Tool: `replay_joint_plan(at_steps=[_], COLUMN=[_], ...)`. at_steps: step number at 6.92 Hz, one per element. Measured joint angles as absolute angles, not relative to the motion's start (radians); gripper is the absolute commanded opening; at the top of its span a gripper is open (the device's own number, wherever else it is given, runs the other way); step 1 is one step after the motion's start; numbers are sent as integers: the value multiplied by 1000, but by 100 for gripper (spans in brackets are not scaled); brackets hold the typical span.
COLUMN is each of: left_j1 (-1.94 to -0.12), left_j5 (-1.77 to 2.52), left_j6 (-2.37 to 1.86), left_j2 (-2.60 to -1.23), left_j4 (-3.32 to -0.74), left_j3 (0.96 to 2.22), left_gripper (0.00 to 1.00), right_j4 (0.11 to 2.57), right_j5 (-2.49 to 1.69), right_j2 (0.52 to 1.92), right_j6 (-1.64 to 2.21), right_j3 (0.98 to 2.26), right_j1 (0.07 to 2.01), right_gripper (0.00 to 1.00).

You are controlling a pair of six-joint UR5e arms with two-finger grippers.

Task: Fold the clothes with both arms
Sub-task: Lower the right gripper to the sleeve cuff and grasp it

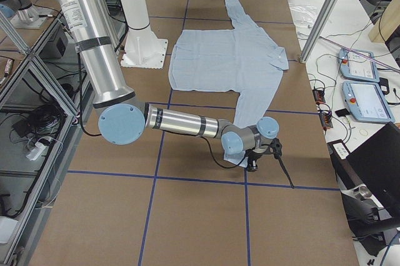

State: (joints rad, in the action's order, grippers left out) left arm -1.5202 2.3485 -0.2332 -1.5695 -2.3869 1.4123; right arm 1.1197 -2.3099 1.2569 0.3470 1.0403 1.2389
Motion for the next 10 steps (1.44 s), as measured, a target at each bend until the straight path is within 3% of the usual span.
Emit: replay_joint_plan(at_steps=[7,10], left_j1=[-1520,-1520], left_j5=[2348,2350], left_j6=[-235,-235], left_j2=[-1570,-1569], left_j4=[-2387,-2387], left_j3=[1417,1416], left_gripper=[100,100], right_j4=[1121,1126], right_j5=[-2318,-2371], right_j2=[1237,1241], right_j6=[353,383], right_j3=[1049,1121], right_j1=[1232,1232], right_gripper=[0,0])
